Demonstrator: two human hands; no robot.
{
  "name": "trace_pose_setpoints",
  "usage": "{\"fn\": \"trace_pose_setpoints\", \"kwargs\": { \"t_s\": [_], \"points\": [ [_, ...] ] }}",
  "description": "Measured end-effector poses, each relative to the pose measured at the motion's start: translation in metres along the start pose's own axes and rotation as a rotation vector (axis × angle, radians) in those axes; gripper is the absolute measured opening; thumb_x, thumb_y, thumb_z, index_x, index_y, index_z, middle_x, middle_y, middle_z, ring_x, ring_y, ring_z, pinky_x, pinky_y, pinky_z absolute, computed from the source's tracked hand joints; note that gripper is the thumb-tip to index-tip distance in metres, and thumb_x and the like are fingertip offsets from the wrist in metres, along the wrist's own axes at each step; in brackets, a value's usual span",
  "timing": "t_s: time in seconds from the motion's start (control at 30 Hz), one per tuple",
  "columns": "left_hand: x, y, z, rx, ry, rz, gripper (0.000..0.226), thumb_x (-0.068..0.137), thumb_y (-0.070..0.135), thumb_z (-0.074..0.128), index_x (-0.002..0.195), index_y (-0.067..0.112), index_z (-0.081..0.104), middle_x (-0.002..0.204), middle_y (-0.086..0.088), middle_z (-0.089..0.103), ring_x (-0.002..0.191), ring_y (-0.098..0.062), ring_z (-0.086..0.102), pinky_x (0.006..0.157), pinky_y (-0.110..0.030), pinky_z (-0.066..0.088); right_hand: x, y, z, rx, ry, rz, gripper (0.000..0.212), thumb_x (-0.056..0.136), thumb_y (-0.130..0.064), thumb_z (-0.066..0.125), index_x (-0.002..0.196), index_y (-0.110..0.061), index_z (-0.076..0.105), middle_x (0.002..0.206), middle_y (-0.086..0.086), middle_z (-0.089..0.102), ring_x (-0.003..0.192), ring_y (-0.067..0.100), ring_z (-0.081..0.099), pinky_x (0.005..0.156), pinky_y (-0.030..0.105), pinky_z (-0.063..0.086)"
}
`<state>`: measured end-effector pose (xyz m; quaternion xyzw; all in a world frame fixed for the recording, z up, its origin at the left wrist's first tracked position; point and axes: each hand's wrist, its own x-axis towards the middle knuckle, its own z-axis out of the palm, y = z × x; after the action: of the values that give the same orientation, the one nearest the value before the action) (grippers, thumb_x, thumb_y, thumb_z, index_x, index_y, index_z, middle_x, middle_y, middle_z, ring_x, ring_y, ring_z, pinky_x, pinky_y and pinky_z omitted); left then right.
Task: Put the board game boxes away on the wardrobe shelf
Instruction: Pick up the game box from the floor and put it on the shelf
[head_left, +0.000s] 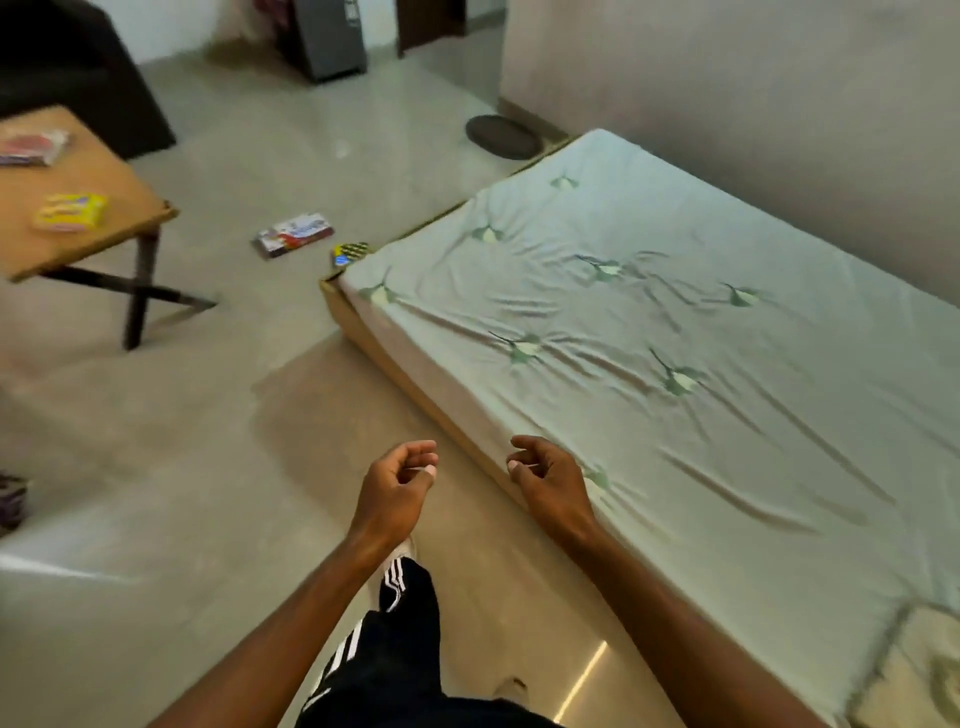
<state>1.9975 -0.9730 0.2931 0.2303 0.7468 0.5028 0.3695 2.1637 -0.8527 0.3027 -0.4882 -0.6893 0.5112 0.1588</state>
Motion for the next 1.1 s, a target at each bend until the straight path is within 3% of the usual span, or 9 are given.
{"fn": "trace_pose_setpoints", "kwargs": {
  "t_s": [0.27,0.47,0.6,0.73,0.87,1.1],
  "points": [
    [0.151,0.015,-0.140,-0.061,0.217,-0.034,0.029,0.088,0.007,0.062,0.100,0.033,0.065,0.099,0.004,0.073,0.095,-0.013,0.068,0.081,-0.024,0.054,0.159,-0.098,0.124,-0.102,-0.196,-0.090,0.036,0.089,-0.016,0.061,0.124,-0.017,0.062,0.099,-0.001,0.068,0.091,0.008,0.065,0.074,0.016,0.051],
    [0.256,0.034,-0.242,-0.072,0.337,-0.059,0.029,0.088,0.005,0.062,0.099,0.032,0.065,0.098,0.003,0.072,0.096,-0.015,0.068,0.086,-0.030,0.056,0.262,-0.189,0.215,-0.075,-0.284,-0.126,0.034,0.091,-0.013,0.060,0.125,-0.016,0.060,0.099,0.001,0.066,0.093,0.011,0.064,0.080,0.022,0.053],
    [0.326,0.040,-0.291,-0.091,0.374,-0.066,0.027,0.087,0.005,0.061,0.104,0.025,0.068,0.099,0.001,0.073,0.094,-0.019,0.069,0.090,-0.038,0.056,0.336,-0.236,0.266,-0.054,-0.316,-0.116,0.032,0.090,-0.014,0.061,0.122,-0.017,0.063,0.097,0.000,0.067,0.090,0.011,0.065,0.074,0.015,0.050],
    [0.421,0.050,-0.337,-0.105,0.387,-0.087,0.029,0.086,0.000,0.060,0.106,0.020,0.068,0.098,-0.001,0.074,0.093,-0.019,0.069,0.091,-0.040,0.057,0.430,-0.280,0.321,-0.063,-0.332,-0.100,0.034,0.088,-0.014,0.063,0.121,-0.015,0.064,0.095,-0.003,0.068,0.090,0.012,0.065,0.086,0.030,0.056],
    [0.531,0.070,-0.388,-0.127,0.416,-0.126,0.031,0.085,-0.001,0.061,0.101,0.024,0.068,0.096,-0.001,0.074,0.092,-0.017,0.069,0.091,-0.041,0.057,0.535,-0.336,0.375,-0.076,-0.387,-0.087,0.032,0.089,-0.013,0.061,0.121,-0.018,0.064,0.093,-0.004,0.067,0.082,0.007,0.064,0.070,0.014,0.052],
    [0.682,0.118,-0.470,-0.167,0.465,-0.142,0.029,0.088,0.002,0.061,0.102,0.027,0.066,0.099,-0.001,0.072,0.095,-0.018,0.068,0.090,-0.033,0.056,0.686,-0.439,0.448,-0.111,-0.470,-0.112,0.029,0.088,-0.012,0.063,0.115,-0.019,0.065,0.080,-0.010,0.065,0.072,0.008,0.063,0.068,0.024,0.051]
  ]
}}
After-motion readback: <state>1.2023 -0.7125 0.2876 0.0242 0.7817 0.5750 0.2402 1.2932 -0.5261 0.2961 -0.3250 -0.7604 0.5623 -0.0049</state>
